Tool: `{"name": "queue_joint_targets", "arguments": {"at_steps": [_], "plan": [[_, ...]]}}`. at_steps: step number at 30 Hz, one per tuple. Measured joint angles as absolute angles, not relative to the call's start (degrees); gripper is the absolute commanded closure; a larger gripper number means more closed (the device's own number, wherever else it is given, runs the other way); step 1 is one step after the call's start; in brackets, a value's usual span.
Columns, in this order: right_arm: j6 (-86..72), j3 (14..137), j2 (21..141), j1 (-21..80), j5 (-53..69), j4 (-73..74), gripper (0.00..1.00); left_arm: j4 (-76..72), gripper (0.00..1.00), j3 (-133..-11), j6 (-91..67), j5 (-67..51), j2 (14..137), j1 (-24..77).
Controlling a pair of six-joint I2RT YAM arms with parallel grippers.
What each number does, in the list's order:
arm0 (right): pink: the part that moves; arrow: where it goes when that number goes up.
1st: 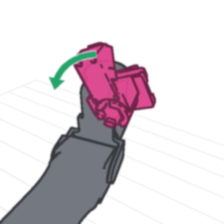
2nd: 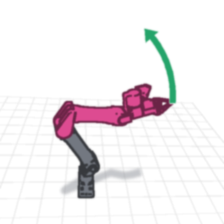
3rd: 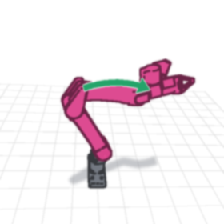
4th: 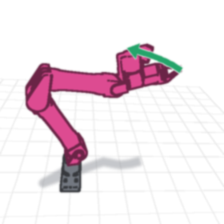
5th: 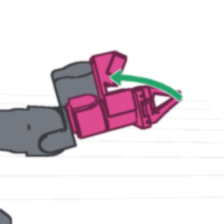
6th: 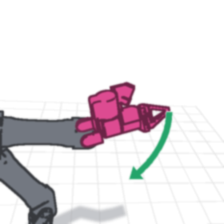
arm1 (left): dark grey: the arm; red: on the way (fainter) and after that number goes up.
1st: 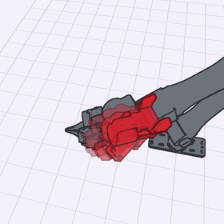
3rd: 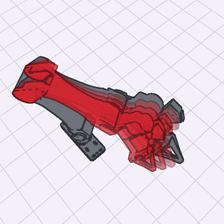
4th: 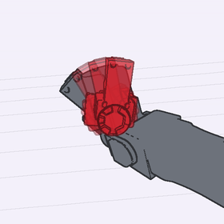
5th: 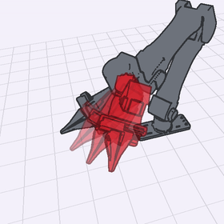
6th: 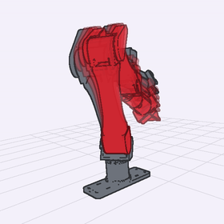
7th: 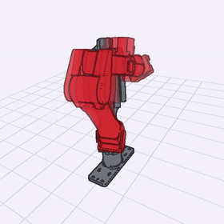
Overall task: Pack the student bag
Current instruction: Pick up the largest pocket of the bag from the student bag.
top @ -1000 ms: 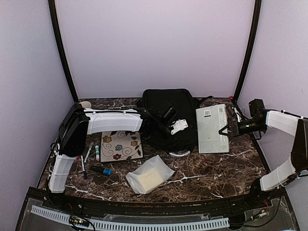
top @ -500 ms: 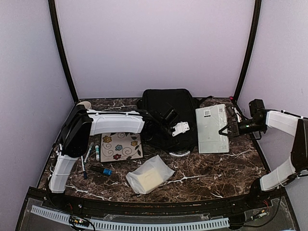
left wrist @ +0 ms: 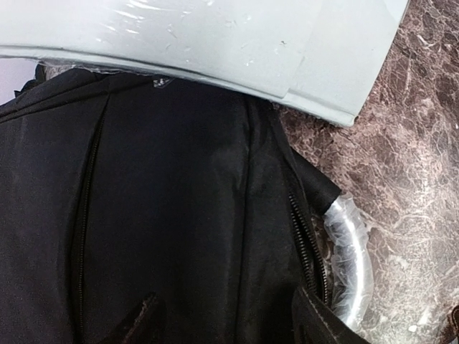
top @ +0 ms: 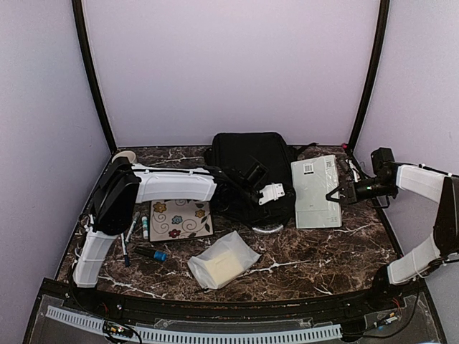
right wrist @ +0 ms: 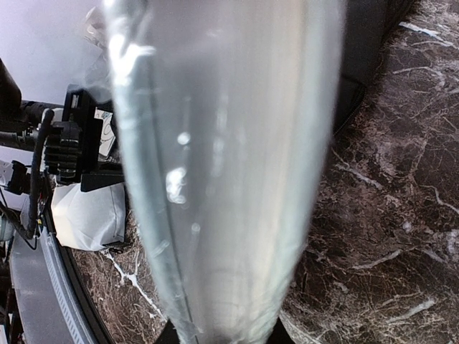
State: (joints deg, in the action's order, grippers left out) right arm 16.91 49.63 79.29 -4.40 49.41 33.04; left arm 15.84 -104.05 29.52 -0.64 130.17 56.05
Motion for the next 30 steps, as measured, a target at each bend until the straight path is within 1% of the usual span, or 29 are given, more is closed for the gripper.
{"name": "queue_joint_targets", "arguments": {"at_steps": [3,5,6,9,13,15,19,22,25,28,30], "plan": [[16.9,49.6,79.3,-4.4,49.4,33.0,1.0,16.2,0.41,-104.2,29.2,-0.3,131.3,56.2],[16.9,49.6,79.3,-4.4,49.4,33.0,1.0,16.5,0.47,-105.1,29.1,0.6,132.7,56.2],[16.9,49.6,79.3,-4.4,49.4,33.0,1.0,16.6,0.5,-105.7,29.0,1.3,133.5,56.2],[17.0,49.6,79.3,-4.4,49.4,33.1,1.0,16.8,0.64,-106.9,28.7,3.1,135.2,56.2],[17.1,49.6,79.3,-4.4,49.5,33.1,1.0,17.3,0.79,-108.1,28.4,5.2,135.5,56.4],[17.1,49.6,79.3,-4.4,49.5,33.1,1.0,17.3,0.88,-108.7,28.1,6.1,135.5,56.7],[16.5,49.8,78.8,-4.4,49.0,33.4,1.0,17.2,1.0,-109.2,26.9,7.4,135.4,56.8],[15.9,53.4,78.8,-4.7,47.6,37.4,1.0,17.2,1.0,-109.7,26.1,8.3,134.9,56.8],[15.8,62.2,78.7,-5.6,47.4,43.1,1.0,16.4,1.0,-109.7,25.7,9.2,133.6,56.8],[15.8,69.5,77.8,-6.1,49.2,45.2,1.0,15.2,1.0,-109.7,25.7,10.3,131.7,56.8],[15.7,71.7,76.1,-6.4,51.6,46.1,1.0,13.9,1.0,-109.7,25.8,11.3,130.3,56.8]]}}
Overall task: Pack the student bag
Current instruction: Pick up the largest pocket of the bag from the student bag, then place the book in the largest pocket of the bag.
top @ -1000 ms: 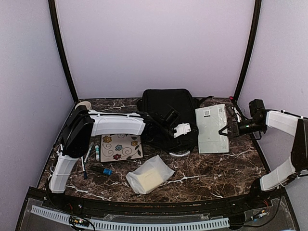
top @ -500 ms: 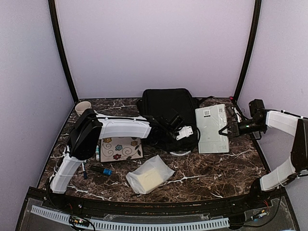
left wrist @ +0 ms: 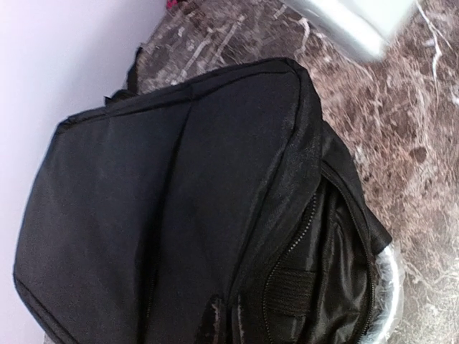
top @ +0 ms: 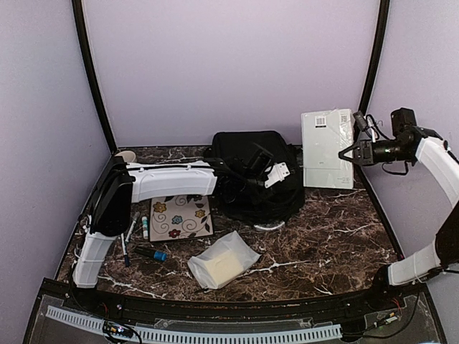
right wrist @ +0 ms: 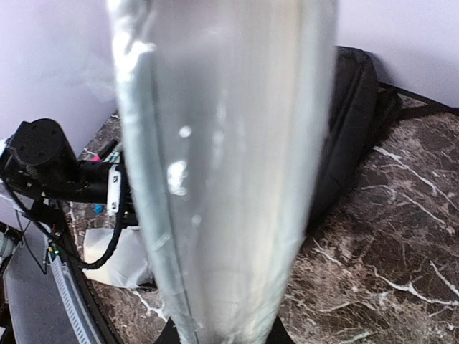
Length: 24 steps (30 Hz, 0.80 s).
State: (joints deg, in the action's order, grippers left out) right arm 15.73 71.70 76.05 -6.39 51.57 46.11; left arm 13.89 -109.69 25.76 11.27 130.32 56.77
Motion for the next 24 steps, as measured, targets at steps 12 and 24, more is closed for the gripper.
{"name": "queue_joint_targets", "arguments": {"at_steps": [12,24], "plan": [[22.9,66.1,76.2,-2.4,59.7,61.2,1.0,6.0,1.0,-109.7,23.1,12.7,125.9,53.8],[24.8,62.8,85.6,8.2,60.2,62.5,1.0,-0.6,1.0,-109.7,9.6,6.3,125.9,50.1]]}}
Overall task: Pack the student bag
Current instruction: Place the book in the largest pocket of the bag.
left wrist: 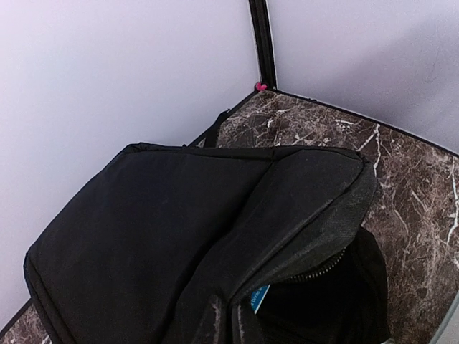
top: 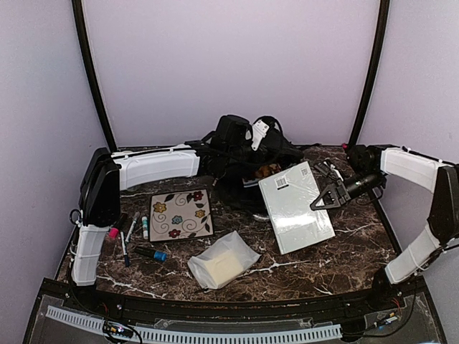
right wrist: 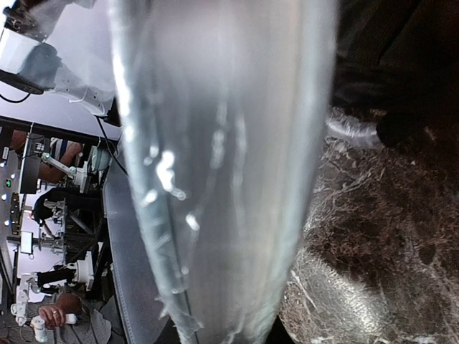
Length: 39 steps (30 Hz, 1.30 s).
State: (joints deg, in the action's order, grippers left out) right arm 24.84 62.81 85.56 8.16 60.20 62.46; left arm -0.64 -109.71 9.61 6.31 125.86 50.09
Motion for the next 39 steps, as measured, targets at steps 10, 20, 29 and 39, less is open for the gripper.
{"name": "queue_joint_targets", "arguments": {"at_steps": [10,20,29,39], "plan": [[22.7,66.6,98.6,12.3,58.8,61.8,1.0,-1.5,1.0,-109.8,7.0,3.0,125.9,50.0],[22.2,75.2,110.1,13.0,61.6,61.8,1.0,-1.6,1.0,-109.8,6.9,1.0,125.9,50.9],[15.4,78.8,116.2,13.0,63.9,57.6,1.0,-1.6,1.0,-107.9,8.8,1.1,124.7,53.2],[-2.9,76.6,116.2,12.1,63.9,42.2,1.0,-3.0,1.0,-103.0,9.3,1.3,121.7,53.4]]}}
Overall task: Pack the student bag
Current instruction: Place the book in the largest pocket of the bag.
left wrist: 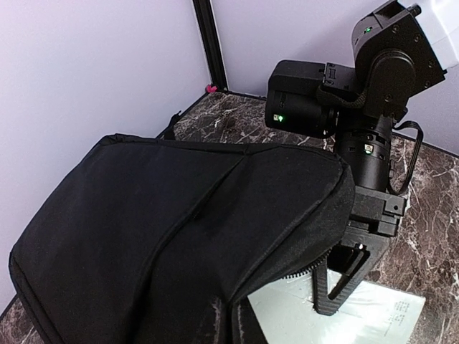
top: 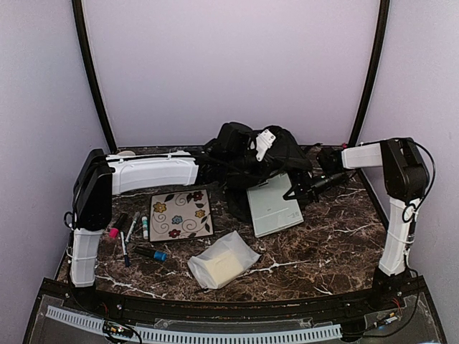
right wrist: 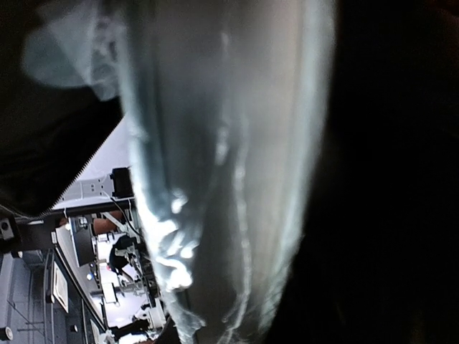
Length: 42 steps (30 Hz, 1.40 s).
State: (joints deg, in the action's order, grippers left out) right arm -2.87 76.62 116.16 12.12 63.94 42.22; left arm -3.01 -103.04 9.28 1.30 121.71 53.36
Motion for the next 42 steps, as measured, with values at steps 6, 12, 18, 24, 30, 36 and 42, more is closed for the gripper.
{"name": "queue_joint_targets", "arguments": {"at_steps": [6,12,18,24,30,36,42], "plan": [[-11.6,74.1,116.2,11.7,63.8,32.6,0.83,-4.7,1.0,-100.5,9.4,1.1,121.1,53.4],[-12.6,73.2,115.4,11.9,55.5,28.1,0.37,-6.2,1.0,-97.9,9.7,1.5,119.5,53.4],[-11.8,67.9,107.1,12.6,41.8,27.9,0.24,-7.5,1.0,-96.6,9.9,1.5,118.8,53.9],[-8.4,66.5,102.7,12.6,37.5,29.8,0.18,-9.6,1.0,-95.2,9.8,1.5,117.9,54.2],[-5.3,60.6,94.8,12.9,37.8,30.7,0.18,-11.6,1.0,-94.6,9.8,1.3,117.9,54.3],[-0.6,56.0,88.8,17.1,39.2,31.0,0.17,-12.4,1.0,-94.6,8.8,1.5,117.7,54.2],[3.9,54.0,81.3,20.0,29.1,33.9,0.18,-12.6,1.0,-94.4,7.4,1.1,117.7,53.7]]}}
